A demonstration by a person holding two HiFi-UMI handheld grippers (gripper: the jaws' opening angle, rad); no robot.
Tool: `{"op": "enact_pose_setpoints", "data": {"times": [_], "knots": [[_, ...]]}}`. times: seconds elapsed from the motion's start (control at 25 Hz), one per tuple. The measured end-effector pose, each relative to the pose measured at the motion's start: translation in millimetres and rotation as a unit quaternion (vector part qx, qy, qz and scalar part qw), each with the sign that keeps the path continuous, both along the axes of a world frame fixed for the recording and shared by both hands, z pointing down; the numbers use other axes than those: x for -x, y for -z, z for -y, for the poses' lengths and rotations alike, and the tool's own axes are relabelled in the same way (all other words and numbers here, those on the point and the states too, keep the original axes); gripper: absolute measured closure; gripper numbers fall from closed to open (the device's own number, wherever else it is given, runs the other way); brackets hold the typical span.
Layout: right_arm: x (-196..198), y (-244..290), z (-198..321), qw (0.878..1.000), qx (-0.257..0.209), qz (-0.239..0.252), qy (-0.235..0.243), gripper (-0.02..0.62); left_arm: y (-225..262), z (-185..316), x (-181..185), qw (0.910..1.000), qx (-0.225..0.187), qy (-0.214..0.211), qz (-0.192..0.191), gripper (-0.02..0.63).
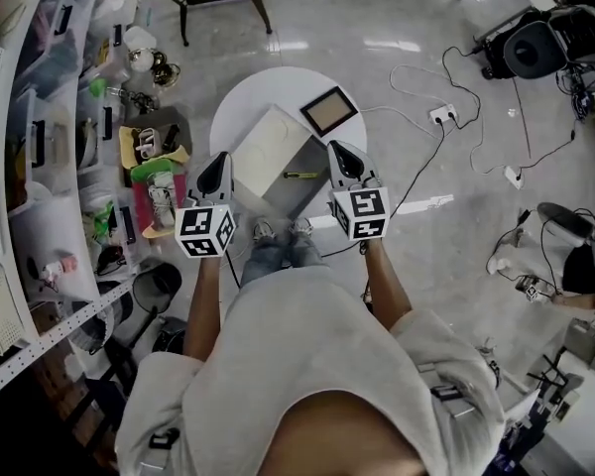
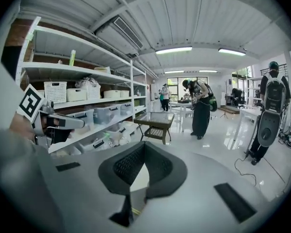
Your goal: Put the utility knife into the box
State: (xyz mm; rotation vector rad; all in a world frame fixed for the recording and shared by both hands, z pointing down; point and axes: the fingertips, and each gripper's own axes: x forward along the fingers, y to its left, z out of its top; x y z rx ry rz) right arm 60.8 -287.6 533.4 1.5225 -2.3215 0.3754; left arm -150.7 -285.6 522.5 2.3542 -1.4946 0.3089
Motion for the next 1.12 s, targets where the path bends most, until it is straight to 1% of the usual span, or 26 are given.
{"op": "enact_pose_setpoints", "data": {"times": [0.08, 0.2, 0.36, 0.68, 1.12], "knots": [[-1, 19, 3, 1.000, -0.021, 0.006, -0.003, 0.566, 10, 1, 2, 0.9999, -0.010, 0.002, 0.001, 0.586], [1, 41, 5, 0.999, -0.041, 0.017, -0.005, 0.566, 22, 3, 6, 0.9997, -0.024, 0.006, 0.003, 0.586], [-1, 53, 5, 0.998, -0.057, 0.019, -0.008, 0.566, 32, 8, 13, 0.9992, -0.039, 0.013, 0.004, 0.586], [-2, 64, 6, 0.997, -0.070, 0.022, -0.015, 0.566, 45, 11, 24, 0.9981, -0.057, 0.021, 0.003, 0.586], [-2, 62, 6, 0.997, -0.068, 0.018, -0.015, 0.566, 40, 10, 21, 0.9984, -0.054, 0.018, 0.003, 0.586]]}}
